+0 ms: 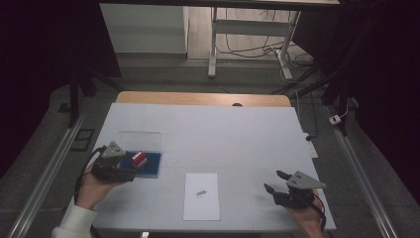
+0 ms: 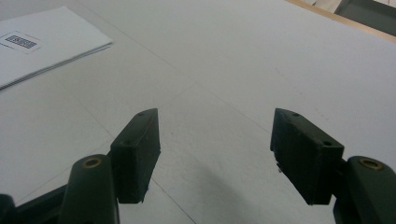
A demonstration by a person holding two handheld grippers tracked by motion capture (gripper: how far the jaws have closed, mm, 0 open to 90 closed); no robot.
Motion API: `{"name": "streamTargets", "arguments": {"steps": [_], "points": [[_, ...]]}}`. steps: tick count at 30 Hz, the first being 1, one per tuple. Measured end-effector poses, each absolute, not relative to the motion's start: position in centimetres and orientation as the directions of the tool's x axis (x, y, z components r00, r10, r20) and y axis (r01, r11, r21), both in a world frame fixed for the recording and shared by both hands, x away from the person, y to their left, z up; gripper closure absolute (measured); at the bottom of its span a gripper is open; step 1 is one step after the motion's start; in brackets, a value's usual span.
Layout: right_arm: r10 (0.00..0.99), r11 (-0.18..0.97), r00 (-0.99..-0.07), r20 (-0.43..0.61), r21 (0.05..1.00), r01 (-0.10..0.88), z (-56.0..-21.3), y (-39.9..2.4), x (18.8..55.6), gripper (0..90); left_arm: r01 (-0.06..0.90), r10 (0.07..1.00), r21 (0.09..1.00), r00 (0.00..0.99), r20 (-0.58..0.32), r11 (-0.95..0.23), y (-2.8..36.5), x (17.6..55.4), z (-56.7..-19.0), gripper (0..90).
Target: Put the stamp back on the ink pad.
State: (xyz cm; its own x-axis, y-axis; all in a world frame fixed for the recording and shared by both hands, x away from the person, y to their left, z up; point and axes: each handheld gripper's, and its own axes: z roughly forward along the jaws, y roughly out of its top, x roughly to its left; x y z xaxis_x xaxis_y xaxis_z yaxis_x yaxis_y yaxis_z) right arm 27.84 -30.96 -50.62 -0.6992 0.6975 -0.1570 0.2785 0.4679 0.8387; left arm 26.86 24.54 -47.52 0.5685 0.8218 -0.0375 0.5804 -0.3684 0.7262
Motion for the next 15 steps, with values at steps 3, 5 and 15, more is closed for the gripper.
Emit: {"name": "streamTargets", "arguments": {"steps": [3,5,15], "points": [[0.698,0.462,-0.7,-0.152,0.842,0.278,-50.6,-31.0,27.9,32.5,0.57,0.813,0.735,0.581,-0.044,-0.367,24.4,25.6,-47.8,25.0],[0.699,0.464,-0.699,-0.153,0.84,0.281,-50.7,-31.0,27.9,32.4,0.567,0.804,0.738,0.592,-0.056,-0.366,24.3,24.9,-48.2,25.1],[0.695,0.462,-0.704,-0.149,0.842,0.278,-50.7,-31.2,27.9,32.4,0.56,0.785,0.743,0.615,-0.075,-0.367,23.9,23.0,-49.9,25.5]]}}
